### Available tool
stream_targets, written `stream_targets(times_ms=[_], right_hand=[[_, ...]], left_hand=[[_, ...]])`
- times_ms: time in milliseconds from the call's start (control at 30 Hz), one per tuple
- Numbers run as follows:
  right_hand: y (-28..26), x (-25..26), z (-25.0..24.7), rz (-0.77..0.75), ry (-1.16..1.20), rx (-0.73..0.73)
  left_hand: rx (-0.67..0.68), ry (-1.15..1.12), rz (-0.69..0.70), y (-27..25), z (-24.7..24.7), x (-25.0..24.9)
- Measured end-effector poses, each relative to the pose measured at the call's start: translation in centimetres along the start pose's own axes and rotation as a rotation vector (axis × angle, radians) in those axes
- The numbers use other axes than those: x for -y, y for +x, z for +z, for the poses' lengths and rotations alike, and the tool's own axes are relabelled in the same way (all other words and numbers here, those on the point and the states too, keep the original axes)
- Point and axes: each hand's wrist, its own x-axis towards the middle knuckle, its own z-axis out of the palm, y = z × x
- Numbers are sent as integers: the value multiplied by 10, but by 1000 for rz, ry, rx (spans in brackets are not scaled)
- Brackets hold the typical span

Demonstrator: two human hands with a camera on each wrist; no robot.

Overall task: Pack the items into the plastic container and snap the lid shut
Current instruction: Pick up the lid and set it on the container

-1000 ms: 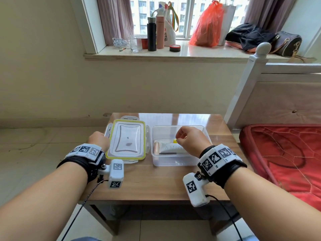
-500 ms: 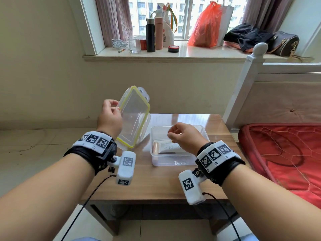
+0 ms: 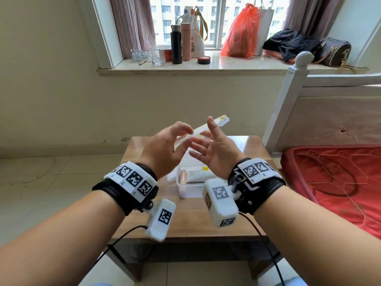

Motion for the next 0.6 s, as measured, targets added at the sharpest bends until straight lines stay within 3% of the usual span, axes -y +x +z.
stream_targets(times_ms=[133, 267, 367, 433, 500, 600], right_hand=[[1, -2, -10, -15, 21, -49], [1, -3, -14, -65, 80, -67], [2, -2, -19, -100, 55, -113], [3, 0, -24, -122, 74, -130], [2, 2, -28, -147, 102, -140], [0, 4, -30, -176, 114, -135]], left_hand=[[74, 14, 36, -3, -1, -3], [143, -2, -49, -1, -2, -7], [45, -91, -155, 3, 5, 9], [-48, -116, -319, 7, 9, 22], [-58, -235, -562, 11, 11, 31], [-32, -668, -912, 14, 11, 33]])
